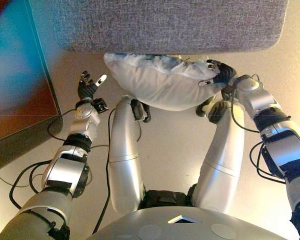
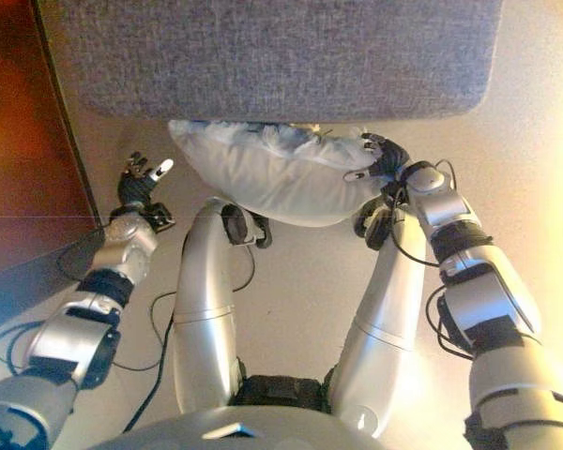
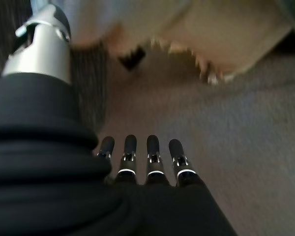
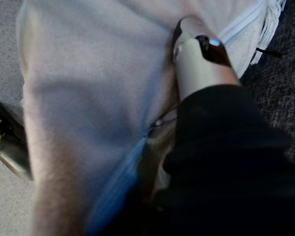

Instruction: Pick up the cushion and take it to the sofa

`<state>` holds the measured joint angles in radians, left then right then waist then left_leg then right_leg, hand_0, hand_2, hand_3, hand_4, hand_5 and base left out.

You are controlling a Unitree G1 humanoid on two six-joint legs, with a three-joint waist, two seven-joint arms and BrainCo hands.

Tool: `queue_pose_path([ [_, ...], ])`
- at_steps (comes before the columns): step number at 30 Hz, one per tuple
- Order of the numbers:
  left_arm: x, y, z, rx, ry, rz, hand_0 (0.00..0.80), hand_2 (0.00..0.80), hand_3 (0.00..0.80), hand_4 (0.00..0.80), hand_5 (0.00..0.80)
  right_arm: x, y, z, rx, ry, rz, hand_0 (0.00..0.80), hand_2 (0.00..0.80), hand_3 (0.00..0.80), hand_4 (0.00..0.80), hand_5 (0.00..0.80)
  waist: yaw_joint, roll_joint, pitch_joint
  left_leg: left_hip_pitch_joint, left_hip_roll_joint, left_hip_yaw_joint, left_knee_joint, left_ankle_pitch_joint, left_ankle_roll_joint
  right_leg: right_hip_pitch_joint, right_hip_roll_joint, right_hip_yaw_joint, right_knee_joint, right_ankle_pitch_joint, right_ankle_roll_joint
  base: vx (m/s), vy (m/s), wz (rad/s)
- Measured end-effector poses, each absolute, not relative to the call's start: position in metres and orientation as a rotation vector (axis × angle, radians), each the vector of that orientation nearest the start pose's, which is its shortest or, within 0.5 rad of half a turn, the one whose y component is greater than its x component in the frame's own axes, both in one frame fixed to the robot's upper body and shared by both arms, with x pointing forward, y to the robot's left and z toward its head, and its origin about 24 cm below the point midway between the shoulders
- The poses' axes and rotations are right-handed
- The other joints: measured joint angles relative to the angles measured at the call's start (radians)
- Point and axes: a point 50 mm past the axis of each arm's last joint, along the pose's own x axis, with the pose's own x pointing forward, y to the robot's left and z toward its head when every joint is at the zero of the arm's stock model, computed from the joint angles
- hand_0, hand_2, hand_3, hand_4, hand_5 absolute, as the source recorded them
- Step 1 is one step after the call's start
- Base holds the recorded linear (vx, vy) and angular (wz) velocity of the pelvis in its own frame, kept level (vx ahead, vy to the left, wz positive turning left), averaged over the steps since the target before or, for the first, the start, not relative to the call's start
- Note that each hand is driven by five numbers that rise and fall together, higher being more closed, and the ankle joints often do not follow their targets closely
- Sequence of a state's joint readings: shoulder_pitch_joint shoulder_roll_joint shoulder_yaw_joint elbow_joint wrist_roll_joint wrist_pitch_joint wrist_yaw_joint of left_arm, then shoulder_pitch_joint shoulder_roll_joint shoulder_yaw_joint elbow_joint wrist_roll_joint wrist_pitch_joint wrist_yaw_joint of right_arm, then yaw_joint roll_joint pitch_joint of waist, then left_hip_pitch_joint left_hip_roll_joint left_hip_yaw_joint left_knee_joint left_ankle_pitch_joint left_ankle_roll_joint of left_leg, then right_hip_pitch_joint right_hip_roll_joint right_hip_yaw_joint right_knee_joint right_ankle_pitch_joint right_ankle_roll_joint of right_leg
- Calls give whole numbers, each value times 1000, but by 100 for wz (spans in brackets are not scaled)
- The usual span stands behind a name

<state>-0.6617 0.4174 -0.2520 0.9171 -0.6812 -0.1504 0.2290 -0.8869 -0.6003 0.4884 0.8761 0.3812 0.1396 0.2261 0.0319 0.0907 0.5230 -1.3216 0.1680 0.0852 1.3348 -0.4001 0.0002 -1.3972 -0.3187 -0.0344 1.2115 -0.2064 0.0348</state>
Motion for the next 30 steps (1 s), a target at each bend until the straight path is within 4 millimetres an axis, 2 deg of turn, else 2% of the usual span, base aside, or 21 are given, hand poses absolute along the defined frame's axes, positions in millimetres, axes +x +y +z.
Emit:
queue_pose_path([
  [2, 362, 229, 61, -96, 142, 268, 0, 0, 0, 0, 0, 389, -218, 119, -444, 270, 245, 0, 0, 0, 0, 0, -17, 0, 0, -7, 0, -1, 4, -1, 1, -5, -1, 0, 3, 0, 0, 10, 35, 1],
  [6, 368, 224, 69, -80, 121, 203, 0, 0, 0, 0, 0, 390, -218, 122, -446, 268, 257, 0, 0, 0, 0, 0, -21, 0, 0, -9, 2, -1, 6, -2, 1, -9, 1, 0, 4, 0, 0, 0, 26, -1],
  [11, 378, 219, 89, -66, 72, 104, 0, 0, 0, 0, 0, 392, -216, 128, -447, 260, 261, 0, 0, 0, 0, 0, -37, -1, 0, -38, 3, -2, 20, -2, 2, -37, 1, 2, 16, 0, -1, -6, 40, 0],
  [18, 383, 218, 94, -16, 121, 54, 0, 0, 0, 0, 0, 394, -213, 134, -462, 254, 288, 0, 0, 0, 0, 0, -45, -1, 0, -49, 8, -2, 29, -3, 4, -48, 4, 4, 17, 3, 1, -2, 39, -2],
  [29, 390, 229, 103, 18, 166, 43, 0, 0, 0, 0, 0, 398, -210, 144, -488, 247, 324, 0, 0, 0, 0, 0, -52, -5, 2, -90, 23, -2, 62, -14, 9, -88, 18, 11, 32, 11, 0, -2, 3, -4],
  [30, 390, 230, 104, 18, 163, 28, 69, 69, 69, 69, 69, 398, -209, 144, -494, 247, 326, 0, 0, 0, 0, 0, -54, -5, 2, -95, 23, -2, 63, -14, 10, -91, 18, 11, 32, 11, 0, 0, 0, 0],
])
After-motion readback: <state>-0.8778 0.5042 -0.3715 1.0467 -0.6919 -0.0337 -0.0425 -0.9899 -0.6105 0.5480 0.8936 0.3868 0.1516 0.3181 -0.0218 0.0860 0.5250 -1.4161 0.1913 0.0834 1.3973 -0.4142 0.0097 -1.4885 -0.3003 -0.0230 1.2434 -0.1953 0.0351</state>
